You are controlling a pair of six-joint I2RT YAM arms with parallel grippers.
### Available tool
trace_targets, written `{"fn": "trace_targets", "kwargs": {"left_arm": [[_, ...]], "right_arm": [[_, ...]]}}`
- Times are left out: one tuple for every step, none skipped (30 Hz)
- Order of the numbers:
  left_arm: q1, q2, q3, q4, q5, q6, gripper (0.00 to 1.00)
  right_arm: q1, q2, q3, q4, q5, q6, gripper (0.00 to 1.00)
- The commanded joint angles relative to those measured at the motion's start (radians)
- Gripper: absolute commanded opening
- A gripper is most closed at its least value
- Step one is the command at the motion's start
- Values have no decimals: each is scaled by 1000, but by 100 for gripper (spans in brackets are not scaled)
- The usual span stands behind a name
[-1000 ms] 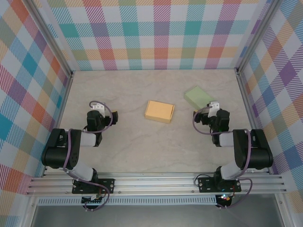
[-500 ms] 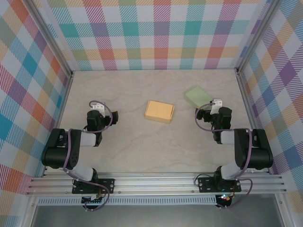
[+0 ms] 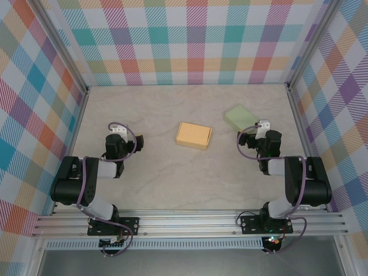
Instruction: Fold the paper box
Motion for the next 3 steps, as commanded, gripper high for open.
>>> {"fn": "trace_targets", "kwargs": {"left_arm": [[10,6,20,-6,11,-9,100],[12,6,20,-6,11,-10,100],[12,5,19,-5,12,-9,100]], "right_arm": [[-2,8,5,-2,-22,12,100],[-2,8,5,-2,-22,12,100],[-2,8,5,-1,-22,12,100]]}}
